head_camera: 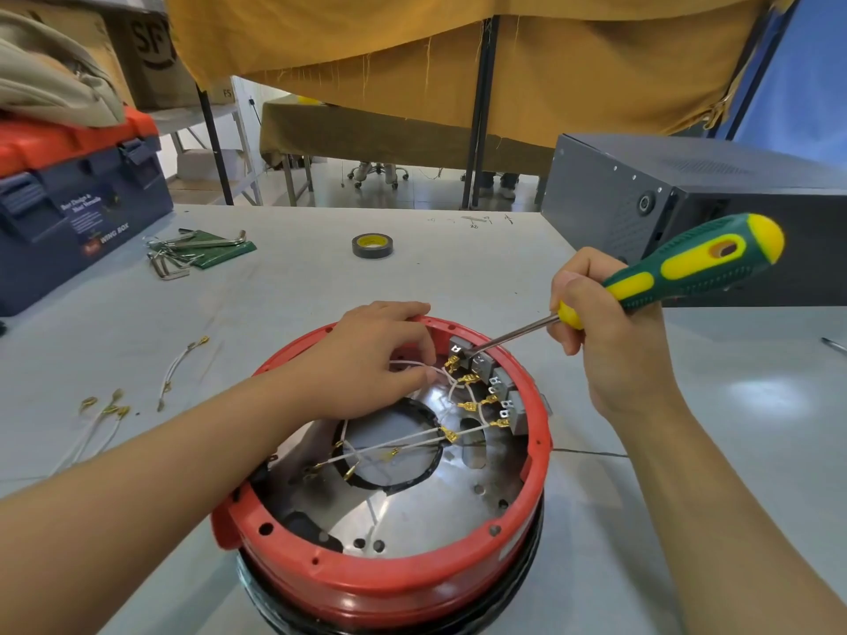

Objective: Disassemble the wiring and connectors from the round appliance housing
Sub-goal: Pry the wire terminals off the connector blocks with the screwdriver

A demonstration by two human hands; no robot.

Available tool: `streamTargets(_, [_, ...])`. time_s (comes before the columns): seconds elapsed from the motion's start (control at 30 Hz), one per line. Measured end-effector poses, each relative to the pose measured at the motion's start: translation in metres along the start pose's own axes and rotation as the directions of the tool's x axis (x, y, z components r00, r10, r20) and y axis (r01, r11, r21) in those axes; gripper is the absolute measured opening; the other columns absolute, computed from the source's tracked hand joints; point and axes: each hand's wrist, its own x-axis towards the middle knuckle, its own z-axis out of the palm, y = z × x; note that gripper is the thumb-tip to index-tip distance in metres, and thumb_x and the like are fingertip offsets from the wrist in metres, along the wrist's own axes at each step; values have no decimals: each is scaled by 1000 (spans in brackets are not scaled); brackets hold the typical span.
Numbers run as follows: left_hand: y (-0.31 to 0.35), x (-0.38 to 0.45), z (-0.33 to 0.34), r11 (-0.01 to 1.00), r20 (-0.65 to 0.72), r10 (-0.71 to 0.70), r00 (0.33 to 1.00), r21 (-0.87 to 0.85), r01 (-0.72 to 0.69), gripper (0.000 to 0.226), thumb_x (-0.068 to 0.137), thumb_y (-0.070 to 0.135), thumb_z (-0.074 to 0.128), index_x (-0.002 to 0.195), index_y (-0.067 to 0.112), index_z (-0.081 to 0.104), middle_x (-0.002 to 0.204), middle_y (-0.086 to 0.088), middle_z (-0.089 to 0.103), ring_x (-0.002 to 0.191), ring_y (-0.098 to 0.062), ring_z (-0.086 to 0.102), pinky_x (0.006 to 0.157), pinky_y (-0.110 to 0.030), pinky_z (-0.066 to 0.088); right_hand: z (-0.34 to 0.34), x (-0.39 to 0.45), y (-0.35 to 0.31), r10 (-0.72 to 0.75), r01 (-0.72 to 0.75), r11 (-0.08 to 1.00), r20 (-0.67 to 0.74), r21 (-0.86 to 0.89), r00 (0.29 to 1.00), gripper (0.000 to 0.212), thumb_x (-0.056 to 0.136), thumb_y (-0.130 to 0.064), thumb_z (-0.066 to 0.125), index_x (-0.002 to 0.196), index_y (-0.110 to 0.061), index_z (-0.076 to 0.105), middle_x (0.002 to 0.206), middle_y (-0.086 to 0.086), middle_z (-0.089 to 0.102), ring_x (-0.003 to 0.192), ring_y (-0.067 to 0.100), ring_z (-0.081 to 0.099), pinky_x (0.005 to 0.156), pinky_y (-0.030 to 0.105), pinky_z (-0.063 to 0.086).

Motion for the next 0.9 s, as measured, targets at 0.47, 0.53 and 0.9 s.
streamTargets(0.47, [5, 2, 0, 998, -19, -37, 999, -54, 36, 7, 88, 37, 60, 91, 35, 67, 146, 5, 39, 132, -13, 33, 112, -35, 22, 2, -1, 2, 29, -27, 999, -39, 37, 999, 29, 76, -13, 47, 50, -23, 47, 49, -4, 37, 41, 11, 32, 42, 18, 29])
streamTargets(0.53, [6, 3, -1, 995, -14, -54, 998, -83, 53, 6, 86, 37, 63, 87, 33, 67, 145, 5, 40, 131, -12, 34, 111, -33, 23, 2, -2, 1, 16, -15, 1000, -40, 18, 999, 27, 77, -13, 48, 51, -22, 46, 49, -2, 37, 41, 12, 33, 41, 20, 28])
streamTargets(0.9, [10, 12, 1, 969, 43, -201, 979, -138, 205, 16, 82, 36, 66, 73, 26, 75, 137, 14, 44, 126, -11, 35, 111, -38, 20, 4, -7, -8, -112, 116, 989, 43, -95, 993, 30, 78, -22, 51, 60, -1, 40, 50, 0, 36, 45, 8, 34, 44, 17, 31])
